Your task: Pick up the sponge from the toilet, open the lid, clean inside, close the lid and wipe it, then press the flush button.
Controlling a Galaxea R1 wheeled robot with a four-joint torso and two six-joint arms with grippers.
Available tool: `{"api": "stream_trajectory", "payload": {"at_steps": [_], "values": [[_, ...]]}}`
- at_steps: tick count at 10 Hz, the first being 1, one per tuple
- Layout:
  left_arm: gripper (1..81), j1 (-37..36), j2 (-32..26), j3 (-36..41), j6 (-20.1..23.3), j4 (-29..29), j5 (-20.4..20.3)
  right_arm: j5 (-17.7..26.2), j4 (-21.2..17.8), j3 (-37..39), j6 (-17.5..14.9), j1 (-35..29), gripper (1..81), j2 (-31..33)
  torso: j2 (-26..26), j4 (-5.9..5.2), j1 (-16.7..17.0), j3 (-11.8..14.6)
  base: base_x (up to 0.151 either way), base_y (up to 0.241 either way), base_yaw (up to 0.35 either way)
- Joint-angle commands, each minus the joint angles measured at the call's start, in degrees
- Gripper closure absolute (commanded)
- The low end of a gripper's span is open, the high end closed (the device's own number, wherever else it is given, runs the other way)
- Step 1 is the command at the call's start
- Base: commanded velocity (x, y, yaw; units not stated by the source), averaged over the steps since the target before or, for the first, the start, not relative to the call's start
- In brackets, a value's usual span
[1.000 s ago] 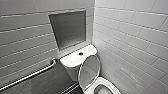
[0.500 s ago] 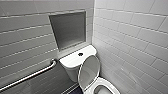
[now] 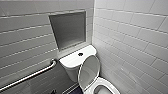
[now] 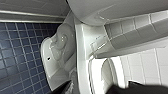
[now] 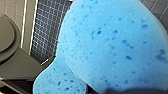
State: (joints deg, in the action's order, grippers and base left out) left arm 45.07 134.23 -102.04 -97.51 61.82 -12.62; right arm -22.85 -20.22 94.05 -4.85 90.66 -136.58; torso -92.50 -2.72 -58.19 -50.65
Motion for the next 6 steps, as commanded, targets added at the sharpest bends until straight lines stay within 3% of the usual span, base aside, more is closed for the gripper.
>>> {"api": "stream_trajectory", "payload": {"at_steps": [1, 6], "values": [[1.0, -10.03, -2.56, 1.31, -4.00, 0.23, 2.41, 3.86, 1.68, -1.60, 0.02, -0.43, 81.1, 1.73, 0.00, 0.00, 0.00, 0.00, 0.000, 0.000, 0.000], [1.0, -17.94, 4.91, 1.84, -4.53, -0.12, 11.72, 3.86, 1.68, -1.60, 0.02, -0.34, 81.1, 1.55, 0.00, 0.00, 0.00, 0.00, 0.000, 0.000, 0.000]]}}
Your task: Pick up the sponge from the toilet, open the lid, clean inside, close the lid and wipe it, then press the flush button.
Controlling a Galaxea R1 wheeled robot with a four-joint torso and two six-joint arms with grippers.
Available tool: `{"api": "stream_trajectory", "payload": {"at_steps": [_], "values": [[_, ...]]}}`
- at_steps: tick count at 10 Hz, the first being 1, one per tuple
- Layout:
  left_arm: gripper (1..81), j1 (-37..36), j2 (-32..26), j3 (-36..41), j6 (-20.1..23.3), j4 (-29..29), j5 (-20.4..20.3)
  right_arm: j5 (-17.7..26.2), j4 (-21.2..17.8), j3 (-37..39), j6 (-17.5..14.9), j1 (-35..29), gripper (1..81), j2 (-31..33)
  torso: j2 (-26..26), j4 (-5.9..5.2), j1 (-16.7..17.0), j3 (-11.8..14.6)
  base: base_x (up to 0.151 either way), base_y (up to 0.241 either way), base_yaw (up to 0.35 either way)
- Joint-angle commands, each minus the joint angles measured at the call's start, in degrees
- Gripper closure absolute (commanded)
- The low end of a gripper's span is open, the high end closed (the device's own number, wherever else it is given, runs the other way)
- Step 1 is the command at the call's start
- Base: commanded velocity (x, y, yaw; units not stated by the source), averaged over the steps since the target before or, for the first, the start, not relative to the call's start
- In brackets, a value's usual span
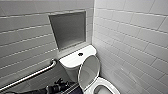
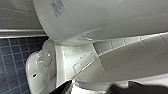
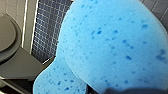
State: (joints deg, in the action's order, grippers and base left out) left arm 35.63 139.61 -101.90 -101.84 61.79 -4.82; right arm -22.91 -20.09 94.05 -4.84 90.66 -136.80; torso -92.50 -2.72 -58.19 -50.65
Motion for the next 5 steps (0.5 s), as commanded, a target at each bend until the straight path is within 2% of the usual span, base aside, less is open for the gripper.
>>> {"api": "stream_trajectory", "payload": {"at_steps": [1, 3, 5], "values": [[1.0, -9.48, 0.85, 1.70, -0.20, -0.09, 5.60, 3.92, 1.54, -1.68, 0.01, -0.34, 81.1, 1.77, 0.00, 0.00, 0.00, 0.00, 0.000, 0.000, 0.000], [1.0, -10.72, 4.45, 1.79, -0.20, -0.01, 9.38, 3.92, 1.55, -1.95, 0.01, -0.34, 81.1, 1.86, 0.02, 0.02, 0.00, 0.00, 0.000, 0.000, 0.000], [1.0, -10.36, 6.83, 3.45, -0.20, 0.42, 10.35, 4.01, 1.55, -1.42, 0.01, -0.70, 81.1, 1.77, 0.02, 0.02, 0.00, 0.00, 0.000, 0.000, 0.000]]}}
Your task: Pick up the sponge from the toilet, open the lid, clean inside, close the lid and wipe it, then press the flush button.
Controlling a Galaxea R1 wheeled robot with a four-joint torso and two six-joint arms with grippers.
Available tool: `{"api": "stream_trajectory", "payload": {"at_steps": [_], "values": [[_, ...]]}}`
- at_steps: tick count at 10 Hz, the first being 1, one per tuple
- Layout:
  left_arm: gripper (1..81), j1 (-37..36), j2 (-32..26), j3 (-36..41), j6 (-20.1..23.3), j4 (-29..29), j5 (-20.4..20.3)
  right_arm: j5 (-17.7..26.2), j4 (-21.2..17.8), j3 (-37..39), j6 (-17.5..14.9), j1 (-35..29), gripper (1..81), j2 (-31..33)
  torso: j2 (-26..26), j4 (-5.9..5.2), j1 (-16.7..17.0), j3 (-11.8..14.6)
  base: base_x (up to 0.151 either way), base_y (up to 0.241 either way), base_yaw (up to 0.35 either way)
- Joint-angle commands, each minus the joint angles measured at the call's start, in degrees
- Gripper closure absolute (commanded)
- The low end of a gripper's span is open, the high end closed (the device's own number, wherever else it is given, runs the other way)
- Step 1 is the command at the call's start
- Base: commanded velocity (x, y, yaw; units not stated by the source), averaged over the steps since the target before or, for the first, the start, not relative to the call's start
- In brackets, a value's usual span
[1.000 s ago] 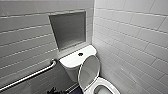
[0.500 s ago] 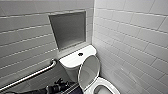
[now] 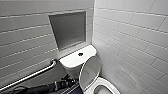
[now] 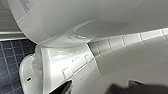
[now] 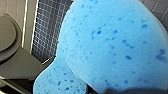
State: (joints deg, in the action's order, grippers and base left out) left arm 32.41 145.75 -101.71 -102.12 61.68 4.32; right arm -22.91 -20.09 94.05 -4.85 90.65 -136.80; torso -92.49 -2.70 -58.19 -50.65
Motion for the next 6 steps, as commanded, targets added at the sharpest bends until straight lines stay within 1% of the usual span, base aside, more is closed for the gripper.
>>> {"api": "stream_trajectory", "payload": {"at_steps": [1, 3, 4, 6], "values": [[1.0, -6.36, 0.60, 6.58, 0.17, 0.98, 2.79, 4.01, 1.55, -0.64, -0.07, -0.94, 81.1, 1.77, 0.00, 0.00, 0.00, 0.00, 0.000, 0.000, 0.000], [1.0, -3.64, -0.36, 13.54, 1.48, 1.33, 8.41, 4.62, 0.93, 2.43, 0.02, -1.47, 81.1, 0.72, 0.02, 0.00, 0.00, 0.00, 0.000, 0.000, 0.000], [1.0, -1.61, -1.76, 15.21, 2.01, 3.17, 9.66, 5.15, 1.02, 3.84, 0.02, -1.30, 81.1, -0.16, 0.02, 0.00, 0.00, 0.00, 0.000, 0.000, 0.000], [1.0, 2.52, -6.85, 17.93, 2.10, 5.28, 8.96, 7.26, 1.11, 4.90, 0.02, -1.65, 81.1, -0.87, 0.02, 0.00, 0.00, 0.00, 0.000, 0.000, 0.000]]}}
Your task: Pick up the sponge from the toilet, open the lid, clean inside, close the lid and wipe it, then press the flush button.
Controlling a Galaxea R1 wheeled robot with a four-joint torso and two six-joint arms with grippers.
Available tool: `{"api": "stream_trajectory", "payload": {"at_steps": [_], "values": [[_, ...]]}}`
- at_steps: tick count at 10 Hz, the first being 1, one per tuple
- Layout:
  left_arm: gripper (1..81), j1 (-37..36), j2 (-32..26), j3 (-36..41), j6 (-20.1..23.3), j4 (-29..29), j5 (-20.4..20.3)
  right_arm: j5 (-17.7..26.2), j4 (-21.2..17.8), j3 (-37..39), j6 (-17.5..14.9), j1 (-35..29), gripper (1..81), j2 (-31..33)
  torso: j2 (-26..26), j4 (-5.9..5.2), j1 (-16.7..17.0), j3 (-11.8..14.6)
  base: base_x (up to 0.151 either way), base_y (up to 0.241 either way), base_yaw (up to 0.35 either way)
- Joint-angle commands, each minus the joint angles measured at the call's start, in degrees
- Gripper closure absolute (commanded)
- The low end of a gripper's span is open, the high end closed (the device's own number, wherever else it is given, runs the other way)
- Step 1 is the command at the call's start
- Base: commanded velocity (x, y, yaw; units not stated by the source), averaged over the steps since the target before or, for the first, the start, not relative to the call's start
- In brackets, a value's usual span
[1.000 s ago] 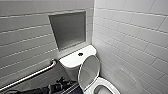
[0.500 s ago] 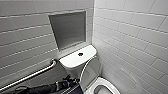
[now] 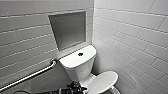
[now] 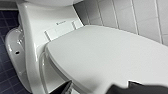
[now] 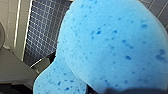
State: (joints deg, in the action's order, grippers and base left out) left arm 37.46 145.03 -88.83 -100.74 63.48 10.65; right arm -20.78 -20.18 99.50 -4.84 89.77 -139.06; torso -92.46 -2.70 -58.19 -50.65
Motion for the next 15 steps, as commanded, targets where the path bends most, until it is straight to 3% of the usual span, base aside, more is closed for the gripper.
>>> {"api": "stream_trajectory", "payload": {"at_steps": [1, 3, 6, 9, 13, 15], "values": [[1.0, 0.36, -9.04, 6.91, 0.81, 5.16, 2.44, 5.66, 1.37, 0.59, 0.01, -0.95, 81.1, 0.95, 0.00, 0.00, 0.00, 0.00, 0.000, 0.000, 0.000], [1.0, 9.05, -12.82, 8.23, 1.42, 10.16, 1.31, 5.67, 1.55, 0.95, 0.01, -0.87, 81.1, 0.86, 0.00, 0.00, 0.00, 0.00, 0.000, 0.000, 0.000], [1.0, 23.55, -18.97, 5.00, 1.51, 21.23, -13.62, 4.88, 1.98, -2.81, -0.08, -1.12, 81.1, 1.82, 0.00, 0.00, 0.00, 0.00, 0.000, 0.000, 0.000], [1.0, 37.01, -18.20, -4.93, 3.36, 27.49, -23.74, 2.94, 3.12, -13.79, -0.35, -5.77, 81.1, 8.05, -0.02, 0.00, 0.00, 0.00, 0.000, 0.000, 0.000], [1.0, 45.46, -11.34, -12.06, 9.86, 27.67, -25.51, 3.21, 1.29, -28.49, -0.52, -19.38, 81.1, 19.74, -0.02, 0.00, 0.00, 0.02, 0.000, 0.000, 0.000], [1.0, 48.01, -9.06, -14.17, 10.74, 28.02, -25.42, 6.88, -0.82, -30.69, -0.52, -27.13, 81.1, 23.26, -0.02, 0.00, 0.00, 0.02, 0.000, 0.000, 0.000]]}}
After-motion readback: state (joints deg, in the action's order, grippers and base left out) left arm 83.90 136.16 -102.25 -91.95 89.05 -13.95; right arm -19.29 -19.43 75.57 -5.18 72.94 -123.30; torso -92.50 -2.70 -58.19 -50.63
